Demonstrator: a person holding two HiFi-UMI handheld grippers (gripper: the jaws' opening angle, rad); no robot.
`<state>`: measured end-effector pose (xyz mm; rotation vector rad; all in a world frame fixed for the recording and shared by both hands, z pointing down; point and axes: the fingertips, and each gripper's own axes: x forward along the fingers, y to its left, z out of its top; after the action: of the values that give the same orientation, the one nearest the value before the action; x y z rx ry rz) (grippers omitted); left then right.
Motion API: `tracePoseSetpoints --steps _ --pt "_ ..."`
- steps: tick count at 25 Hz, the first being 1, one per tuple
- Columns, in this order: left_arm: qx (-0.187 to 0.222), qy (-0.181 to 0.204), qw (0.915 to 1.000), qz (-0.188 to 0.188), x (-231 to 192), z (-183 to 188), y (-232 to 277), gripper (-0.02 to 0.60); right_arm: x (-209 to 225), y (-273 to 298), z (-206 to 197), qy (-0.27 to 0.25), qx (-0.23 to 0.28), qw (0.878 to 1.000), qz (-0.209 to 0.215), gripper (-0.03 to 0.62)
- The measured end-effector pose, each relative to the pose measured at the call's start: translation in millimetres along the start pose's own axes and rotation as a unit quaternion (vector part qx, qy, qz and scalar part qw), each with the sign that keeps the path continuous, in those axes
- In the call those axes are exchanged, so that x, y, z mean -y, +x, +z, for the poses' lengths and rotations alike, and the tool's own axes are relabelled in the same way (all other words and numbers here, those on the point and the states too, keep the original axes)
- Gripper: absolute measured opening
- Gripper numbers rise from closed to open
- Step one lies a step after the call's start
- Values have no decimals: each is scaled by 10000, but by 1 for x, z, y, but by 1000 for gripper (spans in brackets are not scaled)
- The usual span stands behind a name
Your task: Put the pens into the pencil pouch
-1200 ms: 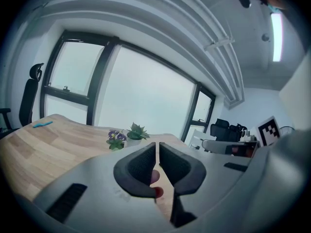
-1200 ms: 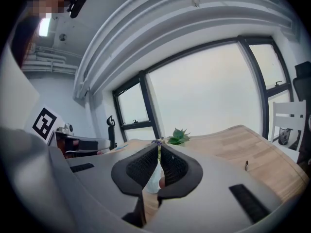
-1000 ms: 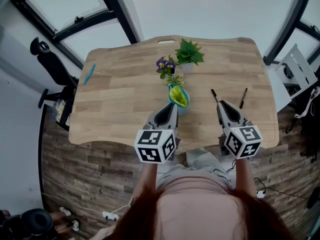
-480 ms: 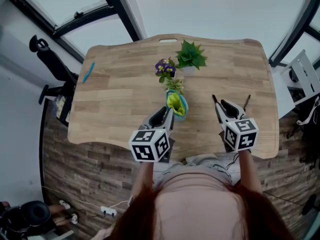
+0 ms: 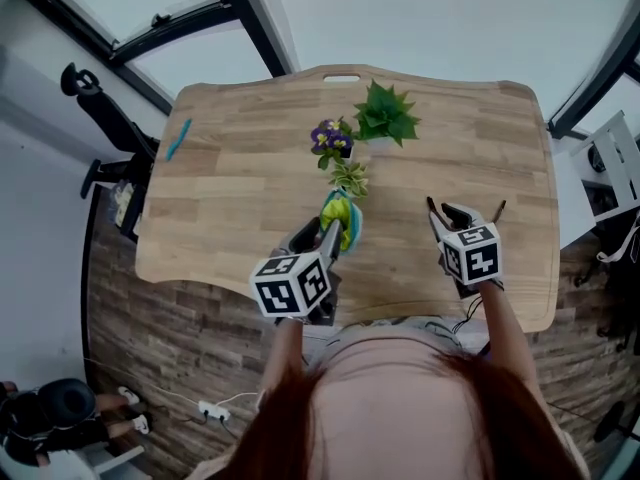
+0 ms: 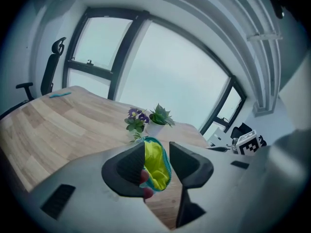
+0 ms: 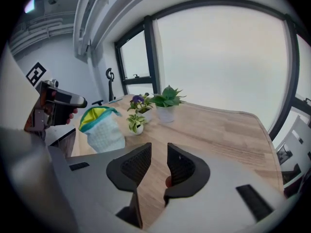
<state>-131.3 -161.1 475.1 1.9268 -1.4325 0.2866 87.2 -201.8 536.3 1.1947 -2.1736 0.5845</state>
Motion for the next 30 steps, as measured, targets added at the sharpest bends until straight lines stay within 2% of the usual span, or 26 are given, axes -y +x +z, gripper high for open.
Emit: tracePoseSetpoints --steps 9,13,19,26,30 --pt "-346 -308 9974 544 -39 -28 14 140 18 44 -31 -45 -726 9973 91 103" --pt "-359 -193 9964 750 -48 -29 11 140 20 56 -41 -93 -931 9955 112 108" --pt "-406 -68 9963 757 -46 -28 11 140 30 75 -54 31 -1212 9926 7 120" --pt "-334 -115 9969 699 -43 -23 10 140 45 103 -75 303 -1655 9857 -99 118" --pt "-263 -14 9966 786 -44 -19 6 140 53 107 -77 286 -1667 9852 -292 66"
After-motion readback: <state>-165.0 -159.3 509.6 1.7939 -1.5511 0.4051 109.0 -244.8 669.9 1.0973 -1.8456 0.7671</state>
